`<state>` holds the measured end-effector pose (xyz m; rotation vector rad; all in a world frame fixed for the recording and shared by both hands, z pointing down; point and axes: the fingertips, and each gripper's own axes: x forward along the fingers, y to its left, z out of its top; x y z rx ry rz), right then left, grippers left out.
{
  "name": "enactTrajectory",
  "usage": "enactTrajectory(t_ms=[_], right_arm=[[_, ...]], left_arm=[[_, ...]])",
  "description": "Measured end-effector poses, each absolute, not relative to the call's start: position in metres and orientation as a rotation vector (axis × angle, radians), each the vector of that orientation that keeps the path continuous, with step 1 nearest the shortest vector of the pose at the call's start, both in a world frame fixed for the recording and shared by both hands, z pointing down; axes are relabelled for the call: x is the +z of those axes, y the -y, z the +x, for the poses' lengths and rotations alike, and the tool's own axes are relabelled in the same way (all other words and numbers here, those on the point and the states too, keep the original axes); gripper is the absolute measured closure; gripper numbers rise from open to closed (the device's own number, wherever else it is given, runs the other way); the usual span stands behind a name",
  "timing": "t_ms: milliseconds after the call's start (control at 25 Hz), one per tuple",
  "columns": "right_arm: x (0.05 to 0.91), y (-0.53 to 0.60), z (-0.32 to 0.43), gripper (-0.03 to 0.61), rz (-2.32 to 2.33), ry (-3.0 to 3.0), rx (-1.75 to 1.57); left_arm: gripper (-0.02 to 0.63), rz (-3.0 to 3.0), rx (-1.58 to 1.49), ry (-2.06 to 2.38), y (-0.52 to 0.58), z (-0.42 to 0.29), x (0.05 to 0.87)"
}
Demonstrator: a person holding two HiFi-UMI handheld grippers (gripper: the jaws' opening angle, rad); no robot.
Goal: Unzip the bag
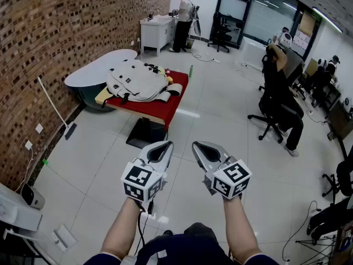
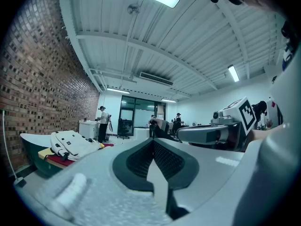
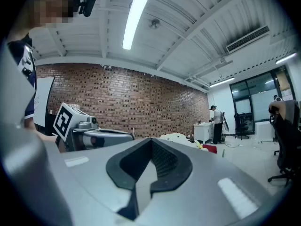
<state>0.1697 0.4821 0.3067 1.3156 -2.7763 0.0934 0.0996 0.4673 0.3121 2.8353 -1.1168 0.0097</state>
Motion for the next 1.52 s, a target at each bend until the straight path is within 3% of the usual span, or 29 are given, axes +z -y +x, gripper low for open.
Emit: enactTrajectory(t_ms=[360,1520], right_arm=[[0.318,-0.437,0.183,0.572,1.304,2.800,0.142],[0.357,-0.125,0.166,0.572,0.885,2.981,0.228]], left_arm=[[0.611,2.806,0.039,1.141,-0.423,0.103,0.326],[0.610,2.595,0.131,1.497,-0.134,0.088,0.373]])
